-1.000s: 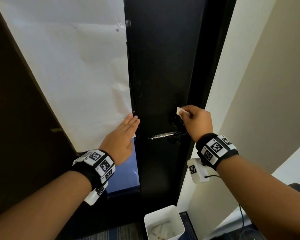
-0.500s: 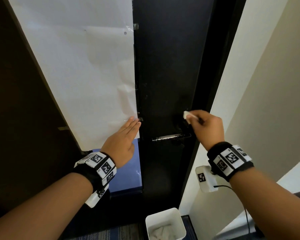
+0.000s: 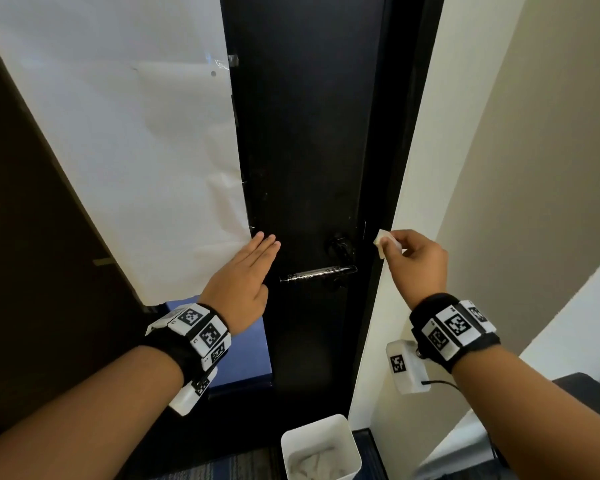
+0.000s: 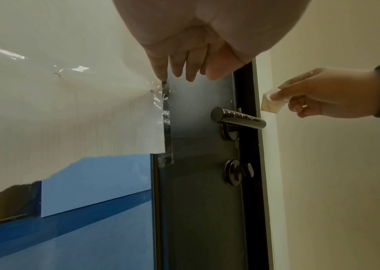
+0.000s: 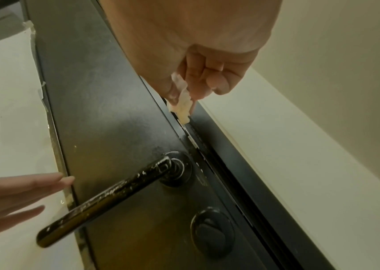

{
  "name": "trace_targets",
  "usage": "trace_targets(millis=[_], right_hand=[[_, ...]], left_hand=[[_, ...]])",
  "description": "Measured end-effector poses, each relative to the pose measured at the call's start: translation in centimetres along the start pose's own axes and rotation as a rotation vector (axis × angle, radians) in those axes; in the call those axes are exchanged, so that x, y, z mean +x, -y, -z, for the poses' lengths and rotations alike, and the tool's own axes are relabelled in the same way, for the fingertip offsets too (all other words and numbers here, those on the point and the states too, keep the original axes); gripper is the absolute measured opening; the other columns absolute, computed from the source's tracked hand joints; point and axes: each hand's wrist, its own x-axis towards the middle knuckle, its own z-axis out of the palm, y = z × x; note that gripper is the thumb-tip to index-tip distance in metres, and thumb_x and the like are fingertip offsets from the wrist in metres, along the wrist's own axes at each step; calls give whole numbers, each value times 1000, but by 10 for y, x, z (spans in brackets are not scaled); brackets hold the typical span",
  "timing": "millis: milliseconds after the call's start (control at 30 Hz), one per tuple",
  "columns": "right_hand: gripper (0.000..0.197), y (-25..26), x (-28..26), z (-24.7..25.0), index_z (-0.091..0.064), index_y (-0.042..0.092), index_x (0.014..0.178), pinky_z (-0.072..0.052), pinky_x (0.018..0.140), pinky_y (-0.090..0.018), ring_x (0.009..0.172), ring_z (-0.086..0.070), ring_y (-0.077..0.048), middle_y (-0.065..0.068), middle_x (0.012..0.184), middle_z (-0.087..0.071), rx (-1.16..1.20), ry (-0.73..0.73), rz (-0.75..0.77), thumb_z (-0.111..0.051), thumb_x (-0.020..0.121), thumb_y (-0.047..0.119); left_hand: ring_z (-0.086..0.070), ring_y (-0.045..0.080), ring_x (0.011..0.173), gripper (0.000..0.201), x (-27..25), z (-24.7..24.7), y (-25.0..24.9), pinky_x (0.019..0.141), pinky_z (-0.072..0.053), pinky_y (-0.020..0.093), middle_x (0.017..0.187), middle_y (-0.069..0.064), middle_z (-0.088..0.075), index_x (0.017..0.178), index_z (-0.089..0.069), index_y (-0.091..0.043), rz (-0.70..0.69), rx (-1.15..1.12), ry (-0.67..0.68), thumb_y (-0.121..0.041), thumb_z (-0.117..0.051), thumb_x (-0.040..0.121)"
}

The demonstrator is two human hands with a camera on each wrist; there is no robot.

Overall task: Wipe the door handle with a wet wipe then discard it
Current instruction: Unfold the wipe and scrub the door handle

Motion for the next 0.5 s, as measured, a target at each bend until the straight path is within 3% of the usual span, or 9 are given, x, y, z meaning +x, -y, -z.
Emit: trace_targets(millis=[233,367,500], right_hand=[[12,-21,-18,-8,-69,28,80,-54,63,-26,66,-66,-14,8,74,-70,-63,118,-22,-61,88,34],[15,-27,-20,-12,-69,26,87,-56,62,-29,60,-64,-13,7,70,-68,-126,183,-3,-58,89,36],[17,-30,-25,-11,-70,24,92,-57,61,-31,58,-62,-12,6,68,-66,-161,239,41,-57,90,35]], left_hand=[[5,0,140,61,2,-11,-12,118,-17,30,158,-6,-9,148,-14,-20,30,12,-1,-26,-40,94],[4,2,142,71,-1,-27,-23,116,-6,26,158,-4,-12,148,-14,-19,11,28,-3,-53,-22,86],[6,7,145,68,-5,-43,-35,117,-3,28,159,-2,-6,148,-13,-21,44,44,4,-53,-25,90]])
